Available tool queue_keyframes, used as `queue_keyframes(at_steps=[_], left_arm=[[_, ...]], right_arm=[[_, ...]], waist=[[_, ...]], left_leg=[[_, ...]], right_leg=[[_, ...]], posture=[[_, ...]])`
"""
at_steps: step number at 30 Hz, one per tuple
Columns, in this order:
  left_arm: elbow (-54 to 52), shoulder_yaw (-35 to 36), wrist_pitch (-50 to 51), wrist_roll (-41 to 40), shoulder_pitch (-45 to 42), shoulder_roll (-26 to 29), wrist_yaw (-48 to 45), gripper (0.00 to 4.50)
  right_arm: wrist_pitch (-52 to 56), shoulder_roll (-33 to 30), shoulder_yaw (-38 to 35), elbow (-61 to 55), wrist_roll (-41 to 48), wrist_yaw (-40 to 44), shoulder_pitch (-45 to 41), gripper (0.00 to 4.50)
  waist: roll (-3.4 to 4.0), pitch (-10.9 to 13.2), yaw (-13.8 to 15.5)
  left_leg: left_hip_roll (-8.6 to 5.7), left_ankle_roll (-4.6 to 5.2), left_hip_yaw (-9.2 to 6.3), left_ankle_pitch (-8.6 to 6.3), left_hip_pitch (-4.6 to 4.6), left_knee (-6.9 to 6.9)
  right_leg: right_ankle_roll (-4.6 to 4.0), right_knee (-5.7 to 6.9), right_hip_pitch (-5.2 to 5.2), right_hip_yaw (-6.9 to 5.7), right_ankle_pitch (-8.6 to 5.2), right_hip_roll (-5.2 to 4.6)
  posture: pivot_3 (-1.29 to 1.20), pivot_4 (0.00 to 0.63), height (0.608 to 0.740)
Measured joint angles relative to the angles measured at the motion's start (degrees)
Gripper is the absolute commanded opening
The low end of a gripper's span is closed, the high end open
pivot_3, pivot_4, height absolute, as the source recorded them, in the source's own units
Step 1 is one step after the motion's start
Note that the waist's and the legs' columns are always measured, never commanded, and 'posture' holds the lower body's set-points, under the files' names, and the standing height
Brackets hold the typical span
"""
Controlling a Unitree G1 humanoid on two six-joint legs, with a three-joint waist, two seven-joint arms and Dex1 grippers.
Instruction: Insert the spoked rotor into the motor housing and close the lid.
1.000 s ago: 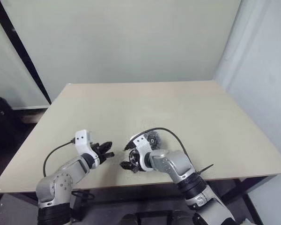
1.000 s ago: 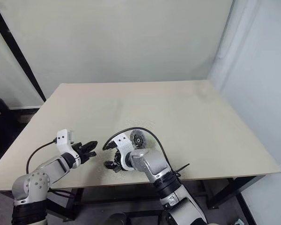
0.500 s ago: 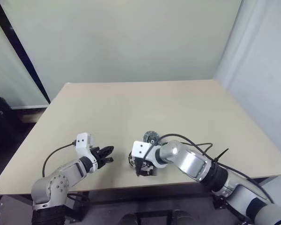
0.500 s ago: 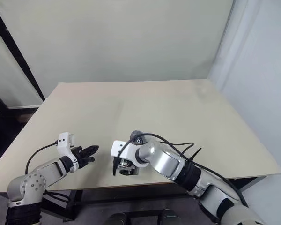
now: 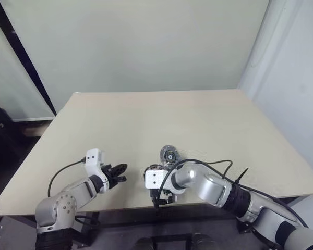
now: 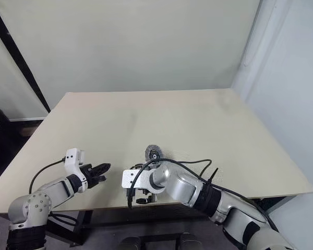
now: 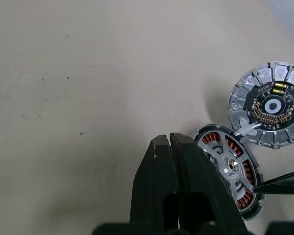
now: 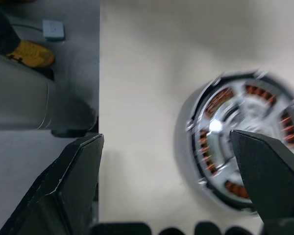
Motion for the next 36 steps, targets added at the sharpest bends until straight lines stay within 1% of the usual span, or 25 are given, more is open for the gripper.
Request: queue_keyframes(at_steps=[2, 5, 13, 15, 16, 20, 25, 31, 33, 36], left_arm=[[0.0, 0.0, 0.11, 0.01, 0.0, 0.0, 0.01, 0.0], [0.0, -0.01, 0.24, 0.02, 0.0, 0.01, 0.02, 0.0], [-0.01, -0.04, 0.51, 0.01, 0.0, 0.0, 0.13, 0.0], [-0.02, -0.03, 0.56, 0.01, 0.0, 0.0, 0.19, 0.0], [-0.08, -0.04, 0.57, 0.0, -0.01, -0.01, 0.2, 0.0], [-0.24, -0.06, 0.61, -0.01, 0.0, -0.03, 0.26, 0.0], [-0.28, -0.09, 0.62, 0.0, 0.01, -0.09, 0.47, 0.0], [-0.29, -1.12, 0.62, 0.02, 0.03, -0.33, 0.51, 0.0], [-0.29, -1.14, 0.61, 0.02, 0.02, -0.33, 0.53, 0.0], [-0.29, -1.17, 0.6, 0.03, 0.02, -0.34, 0.54, 0.0]], right_arm=[[-0.34, 0.25, -0.23, 1.62, -0.42, -0.08, 0.01, 4.48], [-1.06, 1.47, -0.38, 3.1, -0.93, -0.09, 0.03, 3.91], [-3.11, 3.1, -2.2, 5.32, -3.16, -0.73, 0.64, 1.01], [-3.61, 3.42, -3.01, 5.31, -3.75, -0.95, 1.14, 0.33], [-3.44, 3.82, -3.4, 5.39, -3.71, -0.87, 1.67, 0.06], [-1.85, 6.93, -7.22, 6.09, -2.57, -1.98, 4.54, 0.06], [4.76, 12.55, -12.89, 6.61, 0.33, -3.59, 6.67, 0.06], [11.27, 20.68, -19.87, 8.53, 2.85, -10.19, 6.82, 0.06], [12.49, 21.99, -21.79, 9.27, 3.43, -12.11, 6.81, 0.06], [13.43, 22.52, -22.66, 9.7, 3.86, -13.59, 6.62, 0.06]], waist=[[0.0, 0.0, 0.0], [0.0, 0.0, 0.0], [-0.01, -0.01, 0.0], [-0.01, -0.01, 0.0], [-0.02, -0.02, -0.01], [-0.03, -0.02, -0.04], [-0.03, -0.02, -0.02], [-0.03, -0.02, 0.05], [-0.03, -0.01, 0.02], [-0.02, -0.01, 0.02]], left_leg=[[0.0, 0.0, -0.01, 0.0, 0.01, 0.0], [0.0, 0.0, -0.01, 0.0, 0.02, -0.01], [-0.01, 0.0, -0.01, 0.0, 0.02, 0.02], [-0.01, 0.0, -0.02, 0.0, 0.03, 0.02], [0.0, 0.0, -0.02, 0.0, 0.04, 0.01], [0.04, 0.01, -0.01, 0.0, 0.03, 0.01], [0.04, 0.01, -0.02, 0.0, 0.01, -0.02], [0.02, 0.01, -0.06, 0.0, -0.04, -0.01], [0.0, 0.0, -0.03, 0.0, -0.04, 0.01], [-0.01, -0.12, -0.02, -0.08, -0.04, 0.04]], right_leg=[[0.0, 0.01, 0.0, 0.0, 0.0, 0.0], [0.0, 0.03, 0.0, -0.01, 0.0, 0.01], [0.0, 0.02, 0.03, 0.01, 0.0, 0.01], [0.0, 0.03, 0.03, 0.01, 0.0, 0.01], [0.0, 0.03, 0.03, 0.01, 0.0, 0.02], [0.0, 0.07, 0.0, 0.01, 0.0, 0.05], [0.0, 0.09, -0.03, 0.01, 0.0, 0.06], [0.0, 0.08, -0.04, 0.01, 0.01, 0.06], [0.0, 0.05, -0.01, 0.02, 0.01, 0.03], [0.0, 0.04, 0.0, 0.03, 0.01, 0.01]], posture=[[0.0, 0.0, 0.74], [0.0, 0.0, 0.74], [0.0, 0.0, 0.74], [0.0, 0.0, 0.74], [0.0, 0.0, 0.74], [0.0, 0.0, 0.74], [0.0, 0.0, 0.74], [0.0, 0.0, 0.74], [0.0, 0.0, 0.74], [0.0, 0.0, 0.74]])
